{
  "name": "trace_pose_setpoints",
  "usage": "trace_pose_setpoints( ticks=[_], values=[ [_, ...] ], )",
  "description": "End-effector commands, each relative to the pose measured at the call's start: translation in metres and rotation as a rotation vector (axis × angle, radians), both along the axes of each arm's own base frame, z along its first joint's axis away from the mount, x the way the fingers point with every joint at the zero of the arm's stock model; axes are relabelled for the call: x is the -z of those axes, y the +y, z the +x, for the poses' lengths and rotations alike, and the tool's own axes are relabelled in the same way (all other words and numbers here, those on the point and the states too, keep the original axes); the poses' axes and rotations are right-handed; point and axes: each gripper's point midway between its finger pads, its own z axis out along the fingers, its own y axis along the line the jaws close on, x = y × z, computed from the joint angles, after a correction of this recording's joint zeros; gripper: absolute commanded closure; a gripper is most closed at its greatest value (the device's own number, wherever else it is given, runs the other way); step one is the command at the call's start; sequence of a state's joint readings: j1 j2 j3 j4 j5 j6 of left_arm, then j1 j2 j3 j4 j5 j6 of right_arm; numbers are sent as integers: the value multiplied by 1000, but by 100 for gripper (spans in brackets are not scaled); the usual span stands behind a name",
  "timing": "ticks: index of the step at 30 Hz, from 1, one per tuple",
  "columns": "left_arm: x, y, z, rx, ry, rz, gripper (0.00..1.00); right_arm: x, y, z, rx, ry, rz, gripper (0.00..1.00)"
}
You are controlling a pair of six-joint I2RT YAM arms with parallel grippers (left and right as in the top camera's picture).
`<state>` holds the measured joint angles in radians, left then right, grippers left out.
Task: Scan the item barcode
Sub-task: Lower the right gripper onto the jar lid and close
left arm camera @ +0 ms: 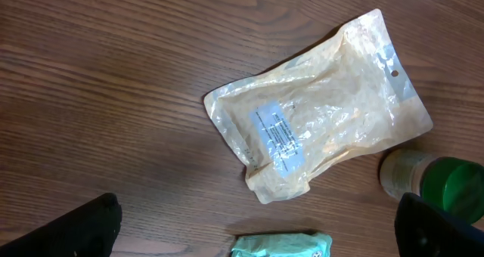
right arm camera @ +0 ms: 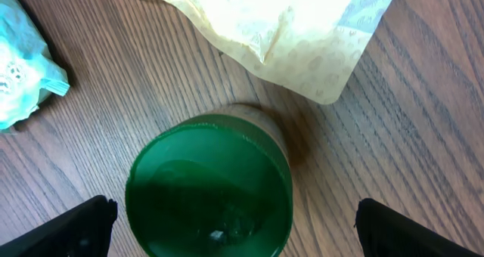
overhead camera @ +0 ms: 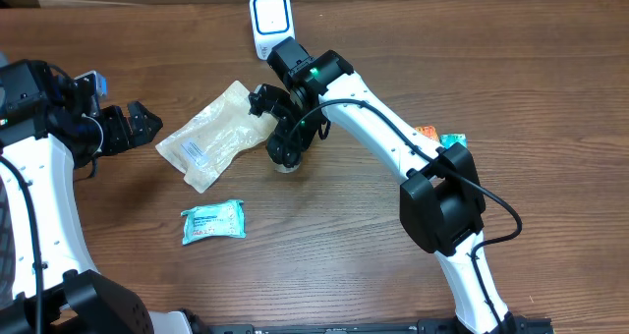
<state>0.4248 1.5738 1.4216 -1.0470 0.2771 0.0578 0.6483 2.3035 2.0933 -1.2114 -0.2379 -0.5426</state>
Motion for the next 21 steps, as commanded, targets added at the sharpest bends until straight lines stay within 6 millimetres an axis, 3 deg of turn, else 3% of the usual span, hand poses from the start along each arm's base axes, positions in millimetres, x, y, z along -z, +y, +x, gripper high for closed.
trace_pose_setpoints(
  ticks=[1, 12, 21],
  values=[
    [-4, -3, 1, 0, -14, -2, 0, 5, 4, -1, -8, 17, 19, 2],
    [-4, -3, 1, 0, -14, -2, 0, 7, 5, 1, 16, 22, 21, 3],
    [-4, -3, 1, 0, -14, -2, 0, 26, 6, -2, 35, 70, 7, 5]
  ],
)
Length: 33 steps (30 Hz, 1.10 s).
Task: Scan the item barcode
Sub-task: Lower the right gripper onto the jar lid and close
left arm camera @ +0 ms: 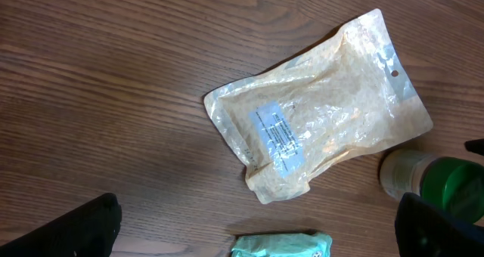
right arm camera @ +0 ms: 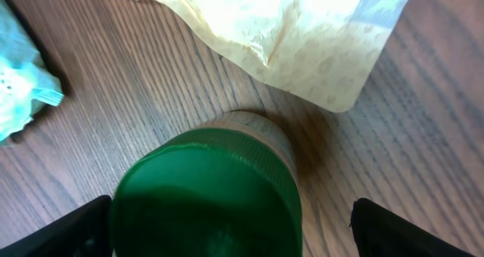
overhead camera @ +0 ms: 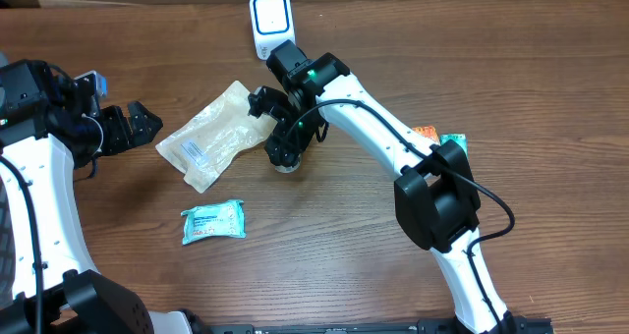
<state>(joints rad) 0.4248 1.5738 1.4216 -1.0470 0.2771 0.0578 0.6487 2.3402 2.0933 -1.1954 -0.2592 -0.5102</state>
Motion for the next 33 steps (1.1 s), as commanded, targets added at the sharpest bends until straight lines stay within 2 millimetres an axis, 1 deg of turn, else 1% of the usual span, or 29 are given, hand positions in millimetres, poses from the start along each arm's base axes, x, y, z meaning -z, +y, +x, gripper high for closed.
trace_pose_setpoints(
  ticks=[1, 3, 7, 8, 12, 14, 16, 18, 20, 22, 25, 26, 29, 30, 33],
  values=[
    [-4, -3, 1, 0, -14, -2, 0, 11, 2, -2, 9, 32, 3, 7],
    [-4, -3, 1, 0, -14, -2, 0, 11, 2, -1, 10, 30, 3, 12],
    [-4, -3, 1, 0, -13, -2, 1, 11, 2, 1, 15, 24, 3, 34],
    [-4, -3, 1, 0, -13, -2, 1, 11, 2, 2, 30, 22, -2, 37],
    [-4, -3, 1, 0, -13, -2, 0, 10, -3, 7, 108, 15, -30, 48],
    [-4, -3, 1, 0, -14, -2, 0, 6, -3, 9, 144, 15, -33, 54],
    [-4, -3, 1, 0, -13, -2, 1, 0, -4, 13, 188, 13, -34, 56],
    [-4, -3, 1, 0, -13, -2, 1, -7, -7, 20, 269, -4, -49, 56],
    [-4, -3, 1, 0, -13, -2, 0, -17, -13, 27, 351, -23, -76, 56],
    [-4, -3, 1, 0, -13, -2, 0, -24, -19, 31, 403, -40, -102, 56],
    [-4, -3, 1, 0, -13, -2, 0, -31, -32, 39, 538, -77, -152, 56],
    [-4, -3, 1, 0, -13, -2, 0, -33, -38, 43, 606, -93, -168, 56],
    [-4, -3, 1, -1, -13, -2, 0, -34, -56, 54, 893, -126, -201, 55],
    [-4, -3, 1, 0, -13, -2, 1, -34, -59, 56, 980, -116, -193, 55],
    [-4, -3, 1, 0, -13, -2, 0, -34, -61, 58, 1155, -79, -158, 56]
  ],
)
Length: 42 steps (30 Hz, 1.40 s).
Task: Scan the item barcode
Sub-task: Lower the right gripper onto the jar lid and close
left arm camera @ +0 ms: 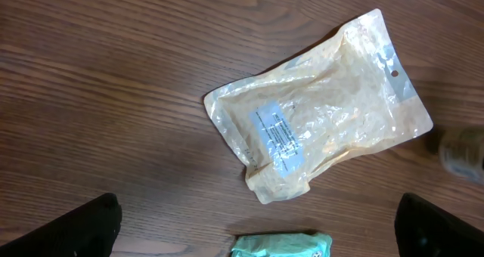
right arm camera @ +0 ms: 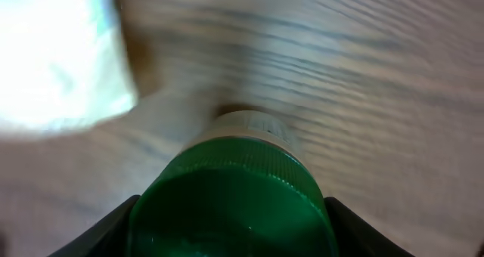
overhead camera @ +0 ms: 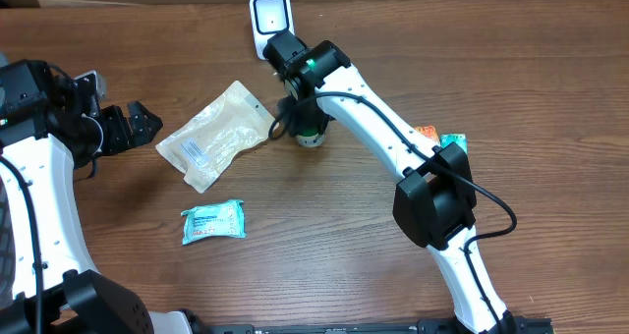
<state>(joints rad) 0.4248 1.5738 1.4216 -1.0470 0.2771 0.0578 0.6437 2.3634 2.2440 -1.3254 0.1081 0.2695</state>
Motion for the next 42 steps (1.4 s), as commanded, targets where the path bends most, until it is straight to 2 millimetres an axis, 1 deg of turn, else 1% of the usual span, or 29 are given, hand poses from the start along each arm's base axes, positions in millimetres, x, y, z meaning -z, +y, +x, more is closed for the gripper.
trace_pose_setpoints(
  ticks=[1, 2, 3, 7, 9, 11, 15, 16, 18, 20, 23, 25, 27, 29, 31, 33, 35, 37, 39, 41, 42],
  values=[
    [-4, -3, 1, 0, -13, -2, 0, -12, -11, 18, 355, -72, 46, 56],
    [-4, -3, 1, 0, -13, -2, 0, -10, -10, 19, 399, -73, 60, 57],
    [-4, -3, 1, 0, -13, -2, 0, -8, -9, 20, 445, -75, 75, 60],
    [-4, -3, 1, 0, -13, -2, 0, 4, -10, 19, 633, -61, 110, 60],
    [-4, -3, 1, 0, -13, -2, 1, 10, -12, 16, 691, -52, 113, 60],
    [-4, -3, 1, 0, -13, -2, 1, 18, -14, 13, 732, -38, 109, 57],
    [-4, -3, 1, 0, -13, -2, 0, 25, -15, 9, 740, -22, 97, 55],
    [-4, -3, 1, 0, -13, -2, 1, 25, -15, 9, 739, -21, 96, 53],
    [-4, -3, 1, 0, -13, -2, 0, 25, -15, 9, 726, -19, 93, 42],
    [-4, -3, 1, 0, -13, -2, 1, 25, -15, 9, 679, -18, 84, 27],
    [-4, -3, 1, -1, -13, -2, 0, 24, -14, 8, 574, -13, 68, 9],
    [-4, -3, 1, 0, -13, -2, 0, 19, -14, 12, 473, -24, 57, 2],
    [-4, -3, 1, 0, -13, -2, 0, 10, -14, 17, 369, -40, 54, 0],
    [-4, -3, 1, 0, -13, -2, 1, -5, -15, 22, 257, -61, 43, 0],
    [-4, -3, 1, 0, -13, -2, 0, -27, -17, 25, 107, -83, 31, 0],
    [-4, -3, 1, 0, -13, -2, 0, -45, -19, 25, -48, -90, 19, 0],
    [-4, -3, 1, 0, -13, -2, 1, -58, -22, 23, -168, -89, 5, 0],
    [-4, -3, 1, 0, -13, -2, 0, -63, -26, 19, -280, -77, -14, 0],
    [-4, -3, 1, 0, -13, -2, 0, -61, -30, 17, -336, -62, -31, 0],
    [-4, -3, 1, 0, -13, -2, 0, -57, -29, 13, -380, -40, -18, 0],
    [-4, -3, 1, 0, -13, -2, 1, -54, -25, 10, -417, -22, 8, 0]
  ],
)
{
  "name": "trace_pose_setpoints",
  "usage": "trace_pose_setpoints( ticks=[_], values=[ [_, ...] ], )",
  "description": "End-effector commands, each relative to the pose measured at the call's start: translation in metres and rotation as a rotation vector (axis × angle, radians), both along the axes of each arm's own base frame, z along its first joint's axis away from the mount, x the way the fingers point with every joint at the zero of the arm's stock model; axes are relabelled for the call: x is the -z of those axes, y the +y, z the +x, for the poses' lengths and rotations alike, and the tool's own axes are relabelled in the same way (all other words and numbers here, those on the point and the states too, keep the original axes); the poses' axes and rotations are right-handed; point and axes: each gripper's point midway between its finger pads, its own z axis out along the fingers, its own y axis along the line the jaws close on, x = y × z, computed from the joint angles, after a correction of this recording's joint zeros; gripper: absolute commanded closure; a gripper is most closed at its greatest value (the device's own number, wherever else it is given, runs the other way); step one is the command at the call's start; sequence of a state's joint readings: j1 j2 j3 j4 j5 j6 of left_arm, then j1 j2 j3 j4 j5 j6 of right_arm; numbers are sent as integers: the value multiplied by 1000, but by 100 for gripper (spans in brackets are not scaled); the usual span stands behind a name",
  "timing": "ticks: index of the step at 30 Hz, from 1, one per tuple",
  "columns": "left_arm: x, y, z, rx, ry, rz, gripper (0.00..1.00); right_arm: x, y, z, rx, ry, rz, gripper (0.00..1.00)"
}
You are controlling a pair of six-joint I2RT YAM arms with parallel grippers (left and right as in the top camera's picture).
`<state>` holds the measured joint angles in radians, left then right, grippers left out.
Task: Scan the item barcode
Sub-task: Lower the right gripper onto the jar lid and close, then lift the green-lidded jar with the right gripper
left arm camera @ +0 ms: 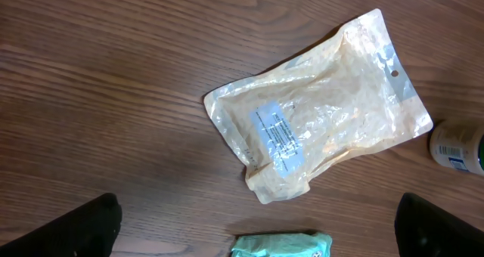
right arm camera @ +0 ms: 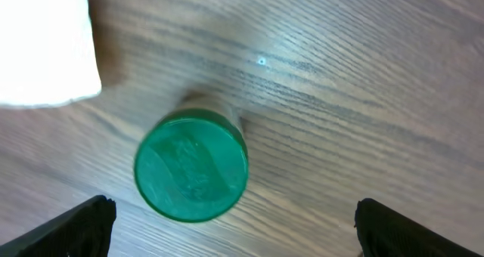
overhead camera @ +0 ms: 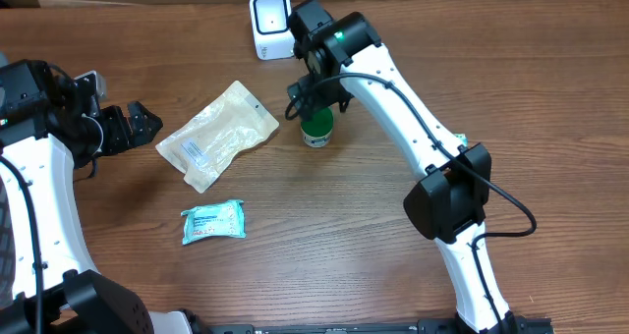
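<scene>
A small bottle with a green cap (overhead camera: 316,133) stands upright on the wooden table, in front of and slightly right of the white barcode scanner (overhead camera: 268,23). My right gripper (overhead camera: 316,96) hangs open straight above it. In the right wrist view the green cap (right arm camera: 191,165) lies below, clear of both fingertips (right arm camera: 83,225), with the right gripper (right arm camera: 234,234) empty. My left gripper (overhead camera: 126,126) is open at the far left, holding nothing. The bottle (left arm camera: 457,146) shows at the right edge of the left wrist view.
A clear pouch with a white label (overhead camera: 218,135) lies left of the bottle. A teal packet (overhead camera: 212,222) lies nearer the front. A scrap of teal packaging (overhead camera: 458,138) peeks out by the right arm. A cardboard edge runs along the back.
My right gripper was shut on the green-capped bottle. It has let go, stands open and higher, and the bottle rests upright slightly further right.
My right gripper was open over the bottle, which stood by the pouch's right corner. Then it sat lower around the cap. Then it was shut on the bottle closer to the scanner. Now the bottle stands free there. The left arm stayed still.
</scene>
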<state>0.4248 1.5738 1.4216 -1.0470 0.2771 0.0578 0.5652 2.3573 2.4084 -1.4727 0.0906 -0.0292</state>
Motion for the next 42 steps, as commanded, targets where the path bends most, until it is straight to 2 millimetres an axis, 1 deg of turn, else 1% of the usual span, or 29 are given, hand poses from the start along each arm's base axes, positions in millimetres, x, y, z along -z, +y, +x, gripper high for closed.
trace_pose_setpoints(
  ticks=[1, 4, 7, 8, 12, 16, 19, 25, 30, 33, 36, 38, 39, 42],
  values=[
    [-4, -3, 1, 0, -13, -2, 0, -8, 12, -10, -229, 23, 56, 0],
    [-4, -3, 1, 0, -13, -2, 0, 0, 17, -17, -291, 56, 76, 0],
    [-4, -3, 1, 0, -13, -2, 0, 10, 16, -18, -301, 69, 69, 0],
    [-4, -3, 1, 0, -13, -2, 0, 18, 16, -18, -305, 74, 67, 0],
    [-4, -3, 1, 0, -13, -2, 1, 36, 16, -18, -317, 84, 59, 0],
    [-4, -3, 1, 0, -13, -2, 1, 48, 17, -17, -333, 83, 55, 0],
    [-4, -3, 1, 0, -13, -2, 0, 51, 18, -14, -336, 73, 59, 0],
    [-4, -3, 1, 0, -13, -2, 1, 51, 19, -3, -327, 38, 73, 0],
    [-4, -3, 1, 0, -13, -2, 0, 54, 19, -1, -327, 30, 77, 0],
    [-4, -3, 1, 0, -13, -2, 0, 61, 19, -2, -326, 32, 76, 1],
    [-4, -3, 1, 0, -13, -2, 0, 66, 20, -1, -326, 28, 76, 7],
    [-4, -3, 1, 0, -13, -2, 0, 66, 19, 2, -323, 18, 71, 16],
    [-4, -3, 1, 0, -13, -2, 0, 65, 19, 4, -318, 13, 72, 18],
    [-4, -3, 1, 0, -13, -2, 0, 64, 18, 6, -315, 5, 75, 22]
  ],
)
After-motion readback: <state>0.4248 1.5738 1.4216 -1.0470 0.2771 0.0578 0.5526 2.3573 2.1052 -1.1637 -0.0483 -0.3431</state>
